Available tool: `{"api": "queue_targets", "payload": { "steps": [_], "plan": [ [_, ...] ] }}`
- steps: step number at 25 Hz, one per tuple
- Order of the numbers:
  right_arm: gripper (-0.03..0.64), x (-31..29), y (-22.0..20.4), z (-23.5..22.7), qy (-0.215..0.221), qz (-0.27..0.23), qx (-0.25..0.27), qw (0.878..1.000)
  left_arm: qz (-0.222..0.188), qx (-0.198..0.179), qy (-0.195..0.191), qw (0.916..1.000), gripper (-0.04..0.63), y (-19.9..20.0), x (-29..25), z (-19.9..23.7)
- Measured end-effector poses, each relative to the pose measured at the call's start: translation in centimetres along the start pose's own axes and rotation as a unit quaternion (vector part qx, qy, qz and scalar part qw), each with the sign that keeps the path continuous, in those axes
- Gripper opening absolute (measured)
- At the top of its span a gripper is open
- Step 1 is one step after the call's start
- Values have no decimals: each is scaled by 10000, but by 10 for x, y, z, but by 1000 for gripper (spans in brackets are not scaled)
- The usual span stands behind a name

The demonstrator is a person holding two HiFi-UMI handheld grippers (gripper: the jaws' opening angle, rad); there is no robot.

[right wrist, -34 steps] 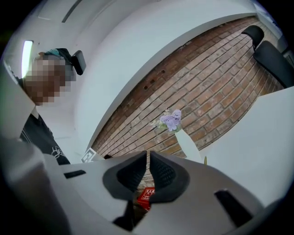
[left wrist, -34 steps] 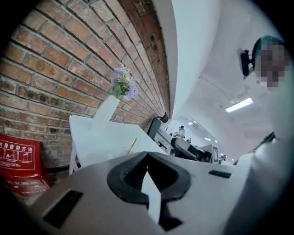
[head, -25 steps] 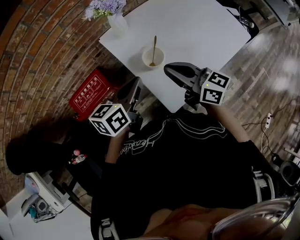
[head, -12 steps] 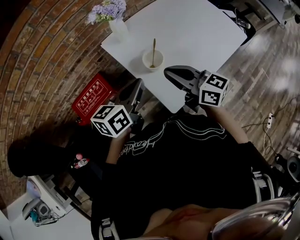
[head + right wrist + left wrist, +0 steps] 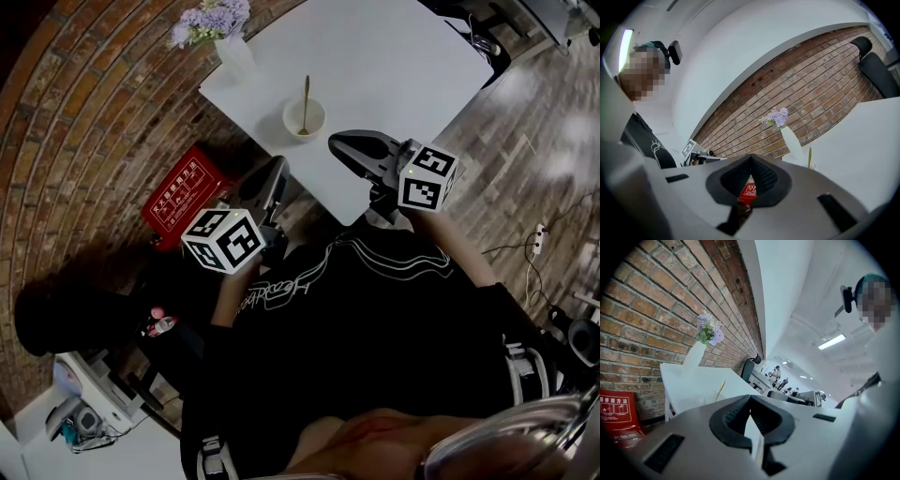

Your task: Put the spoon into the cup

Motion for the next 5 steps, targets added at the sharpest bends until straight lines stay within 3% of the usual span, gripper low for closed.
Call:
{"api": "queue_targets", "payload": {
  "steps": [5],
  "plan": [
    [-3, 1, 3, -5, 1, -9, -13, 10000, 14, -10, -9, 10000, 3, 1, -6, 0]
  ]
}}
Point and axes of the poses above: the fingertips, and each gripper's own axes: x backward along the fingers, z to its left, y out of its top, the point moved 7 cm from there along x, backward along the fingers, and after that the axes turned 7 degrees about -y, right-handed, at the moved point
